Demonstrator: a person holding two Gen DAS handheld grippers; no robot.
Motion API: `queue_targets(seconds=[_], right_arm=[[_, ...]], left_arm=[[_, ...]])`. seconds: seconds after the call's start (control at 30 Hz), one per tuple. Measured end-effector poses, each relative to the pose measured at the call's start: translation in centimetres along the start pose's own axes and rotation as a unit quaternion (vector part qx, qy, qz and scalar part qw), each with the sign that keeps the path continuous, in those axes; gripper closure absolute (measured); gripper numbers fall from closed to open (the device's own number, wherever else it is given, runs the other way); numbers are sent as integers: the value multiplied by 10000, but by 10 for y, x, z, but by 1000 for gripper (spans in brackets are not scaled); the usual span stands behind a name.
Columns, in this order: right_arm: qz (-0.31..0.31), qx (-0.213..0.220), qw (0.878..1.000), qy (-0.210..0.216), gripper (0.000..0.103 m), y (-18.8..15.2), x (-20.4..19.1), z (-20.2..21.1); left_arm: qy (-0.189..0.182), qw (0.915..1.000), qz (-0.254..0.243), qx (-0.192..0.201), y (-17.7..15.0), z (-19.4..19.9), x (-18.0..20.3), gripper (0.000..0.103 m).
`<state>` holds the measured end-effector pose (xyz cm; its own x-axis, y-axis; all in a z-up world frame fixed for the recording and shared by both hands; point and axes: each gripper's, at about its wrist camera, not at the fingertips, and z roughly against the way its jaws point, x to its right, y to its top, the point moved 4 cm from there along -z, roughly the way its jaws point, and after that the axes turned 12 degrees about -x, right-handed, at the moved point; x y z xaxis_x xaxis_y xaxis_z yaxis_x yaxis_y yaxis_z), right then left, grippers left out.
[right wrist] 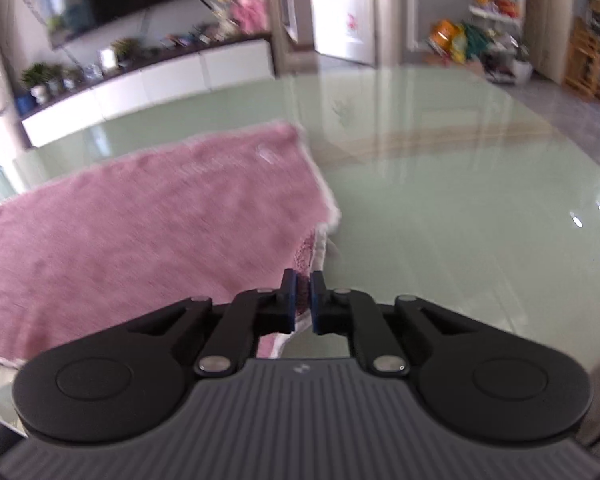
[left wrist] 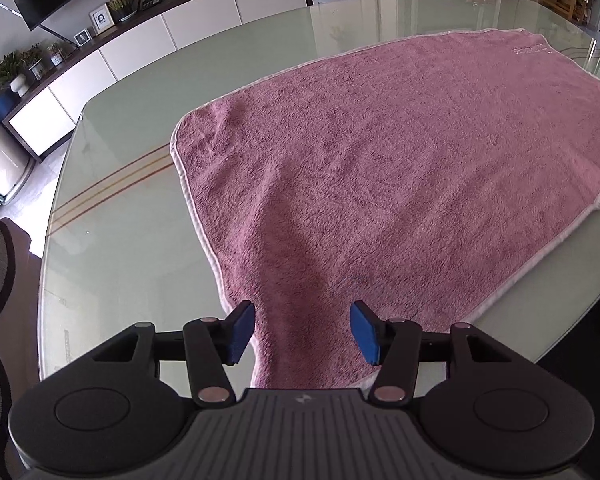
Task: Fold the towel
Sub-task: 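Grasp a hemmed corner of the pink towel with the right tool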
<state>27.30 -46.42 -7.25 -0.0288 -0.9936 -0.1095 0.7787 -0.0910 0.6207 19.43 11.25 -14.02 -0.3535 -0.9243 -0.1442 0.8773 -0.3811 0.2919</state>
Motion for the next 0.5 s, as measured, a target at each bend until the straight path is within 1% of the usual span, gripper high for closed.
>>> queue_targets(seconds=[0.1, 0.23, 0.4, 0.43, 0.5], right_arm=[[372, 158, 9986, 349, 96, 14, -38, 9], [832, 214, 9926, 859, 96, 26, -95, 11], [1515, 118, 9771, 1492, 96, 35, -187, -2], [1605, 95, 9745, 1568, 96, 36, -201, -3], [1864, -5, 9656, 1814, 96, 36, -238, -10]], left_arm=[[-39, 10000, 10, 15, -4, 0, -5, 44], [-185, 9998, -53, 41, -9, 0, -6, 43], [-272, 9993, -247, 115, -20, 3, -8, 43], [-314, 9991, -244, 147, -22, 5, -10, 43], [-488, 9983, -199, 231, -26, 8, -16, 41]])
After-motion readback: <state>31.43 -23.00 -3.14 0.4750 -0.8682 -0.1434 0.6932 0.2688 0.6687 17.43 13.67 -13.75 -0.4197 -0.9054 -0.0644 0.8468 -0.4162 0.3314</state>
